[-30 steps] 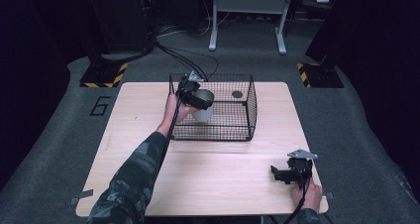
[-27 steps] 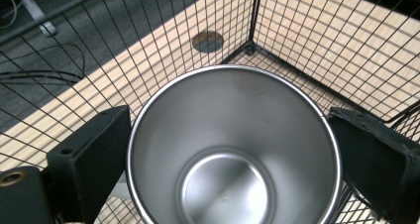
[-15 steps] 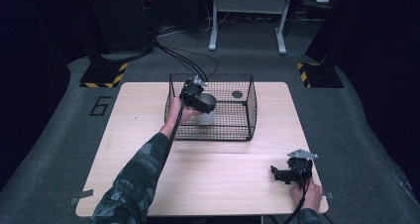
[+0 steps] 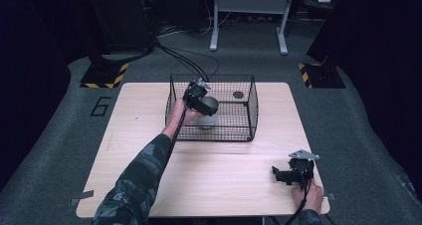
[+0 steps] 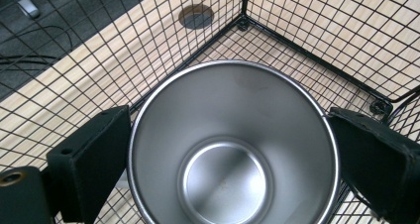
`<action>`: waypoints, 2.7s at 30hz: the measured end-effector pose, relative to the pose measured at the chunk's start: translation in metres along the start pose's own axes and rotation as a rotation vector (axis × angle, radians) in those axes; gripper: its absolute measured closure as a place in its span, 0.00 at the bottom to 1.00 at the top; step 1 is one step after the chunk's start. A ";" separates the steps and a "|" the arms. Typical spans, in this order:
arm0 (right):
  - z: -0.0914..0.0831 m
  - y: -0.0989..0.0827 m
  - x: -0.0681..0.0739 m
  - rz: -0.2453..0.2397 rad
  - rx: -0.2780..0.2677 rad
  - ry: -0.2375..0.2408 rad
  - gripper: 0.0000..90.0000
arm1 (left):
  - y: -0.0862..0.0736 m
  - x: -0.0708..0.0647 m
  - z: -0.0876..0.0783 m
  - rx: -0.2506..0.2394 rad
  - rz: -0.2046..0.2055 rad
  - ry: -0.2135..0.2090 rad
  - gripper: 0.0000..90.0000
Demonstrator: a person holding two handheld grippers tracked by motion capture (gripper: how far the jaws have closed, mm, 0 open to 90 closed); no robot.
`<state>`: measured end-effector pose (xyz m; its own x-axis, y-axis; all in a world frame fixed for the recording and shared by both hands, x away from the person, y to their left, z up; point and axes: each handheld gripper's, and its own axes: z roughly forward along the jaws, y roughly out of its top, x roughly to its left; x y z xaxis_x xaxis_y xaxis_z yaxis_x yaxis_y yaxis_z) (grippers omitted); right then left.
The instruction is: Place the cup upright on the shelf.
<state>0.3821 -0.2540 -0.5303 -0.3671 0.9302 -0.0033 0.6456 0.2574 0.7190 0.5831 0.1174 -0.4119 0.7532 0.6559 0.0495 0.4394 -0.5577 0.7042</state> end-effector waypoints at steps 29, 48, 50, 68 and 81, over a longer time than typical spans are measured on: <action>0.000 0.000 0.001 0.009 -0.004 0.000 0.00 | 0.000 -0.004 0.010 0.030 -0.003 0.007 0.07; 0.000 0.000 0.001 0.009 -0.004 0.000 0.00 | 0.004 -0.003 -0.007 -0.020 0.000 -0.012 0.01; 0.000 0.000 0.001 0.009 -0.004 0.000 0.00 | 0.005 -0.004 -0.013 -0.031 0.004 -0.012 0.01; 0.000 0.000 0.001 0.009 -0.004 0.000 0.00 | 0.001 -0.020 -0.078 -0.102 0.034 -0.020 0.00; 0.000 0.000 0.001 0.009 -0.004 0.000 0.00 | -0.030 -0.033 -0.130 -0.143 0.074 -0.025 0.00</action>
<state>0.3822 -0.2532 -0.5304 -0.3616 0.9323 0.0035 0.6465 0.2480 0.7215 0.4816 0.1783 -0.3429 0.7938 0.6018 0.0880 0.3099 -0.5246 0.7929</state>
